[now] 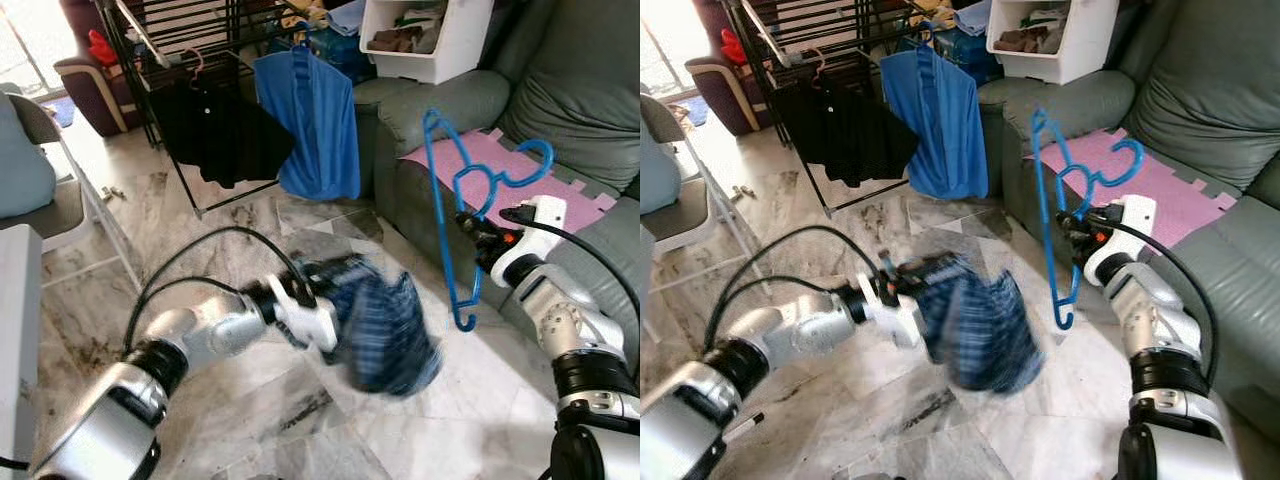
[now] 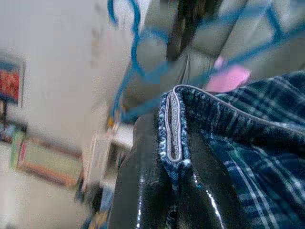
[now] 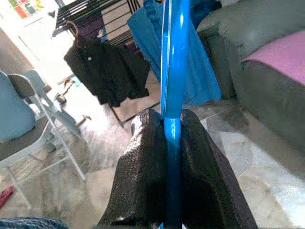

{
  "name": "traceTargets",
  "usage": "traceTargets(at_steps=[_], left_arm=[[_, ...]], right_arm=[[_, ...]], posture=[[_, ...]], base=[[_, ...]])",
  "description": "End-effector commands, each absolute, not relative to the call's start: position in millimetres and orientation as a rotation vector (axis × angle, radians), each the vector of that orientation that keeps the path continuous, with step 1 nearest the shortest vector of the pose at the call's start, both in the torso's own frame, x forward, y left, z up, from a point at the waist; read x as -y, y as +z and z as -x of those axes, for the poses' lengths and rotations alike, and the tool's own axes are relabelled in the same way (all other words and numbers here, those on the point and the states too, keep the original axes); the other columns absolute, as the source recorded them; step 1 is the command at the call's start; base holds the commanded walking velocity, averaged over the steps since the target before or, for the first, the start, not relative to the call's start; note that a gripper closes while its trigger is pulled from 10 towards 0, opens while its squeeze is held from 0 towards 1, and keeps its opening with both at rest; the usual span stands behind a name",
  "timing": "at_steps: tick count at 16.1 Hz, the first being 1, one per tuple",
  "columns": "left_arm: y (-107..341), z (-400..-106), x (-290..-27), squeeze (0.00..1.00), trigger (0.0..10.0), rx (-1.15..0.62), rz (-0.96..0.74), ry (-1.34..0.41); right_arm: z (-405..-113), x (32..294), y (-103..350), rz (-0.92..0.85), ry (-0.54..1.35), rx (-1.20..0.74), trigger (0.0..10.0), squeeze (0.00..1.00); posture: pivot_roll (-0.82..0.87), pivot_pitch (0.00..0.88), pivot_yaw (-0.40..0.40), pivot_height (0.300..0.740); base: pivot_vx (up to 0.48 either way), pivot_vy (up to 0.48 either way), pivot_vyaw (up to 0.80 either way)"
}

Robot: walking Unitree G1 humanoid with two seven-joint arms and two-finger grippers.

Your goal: Hang hanger

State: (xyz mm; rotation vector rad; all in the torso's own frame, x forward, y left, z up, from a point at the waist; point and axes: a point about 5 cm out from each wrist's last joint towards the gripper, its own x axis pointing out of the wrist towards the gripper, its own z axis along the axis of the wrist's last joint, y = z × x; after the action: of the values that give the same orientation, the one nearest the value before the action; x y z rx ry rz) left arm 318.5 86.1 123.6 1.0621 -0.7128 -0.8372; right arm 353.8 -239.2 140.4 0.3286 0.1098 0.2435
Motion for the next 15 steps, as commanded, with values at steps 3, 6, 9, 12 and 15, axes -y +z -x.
traceTargets(at_steps=[3, 6, 9, 12, 15], left_arm=[[154, -352, -100, 0.0, 10.0, 0.61, -0.98, -0.602], [151, -371, -117, 0.0, 10.0, 0.342, -0.66, -0.381], [128, -376, -129, 0.0, 10.0, 0.061, -0.291, -0.248], [92, -374, -135, 0.0, 10.0, -0.315, -0.062, -0.098], [92, -375, -132, 0.0, 10.0, -0.368, 0.012, -0.109]], right_arm=[[-354, 237, 150, -0.283, 0.247, -0.058, 10.0, 0.0], [-353, 228, 157, -0.062, 0.204, 0.021, 10.0, 0.0], [-352, 222, 158, 0.0, 0.183, 0.042, 10.0, 0.0], [-353, 215, 147, 0.041, 0.162, 0.001, 10.0, 0.0], [-353, 211, 144, 0.047, 0.178, -0.011, 10.0, 0.0]], posture=[[-0.17, 0.0, 0.058, 0.74], [-0.17, 0.0, 0.062, 0.74], [-0.17, 0.0, 0.054, 0.74], [-0.16, 0.0, 0.046, 0.74], [-0.16, 0.0, 0.046, 0.74]], base=[[0.0, 0.0, 0.0], [0.0, 0.0, 0.0], [0.0, 0.0, 0.0], [0.0, 0.0, 0.0], [0.0, 0.0, 0.0]])
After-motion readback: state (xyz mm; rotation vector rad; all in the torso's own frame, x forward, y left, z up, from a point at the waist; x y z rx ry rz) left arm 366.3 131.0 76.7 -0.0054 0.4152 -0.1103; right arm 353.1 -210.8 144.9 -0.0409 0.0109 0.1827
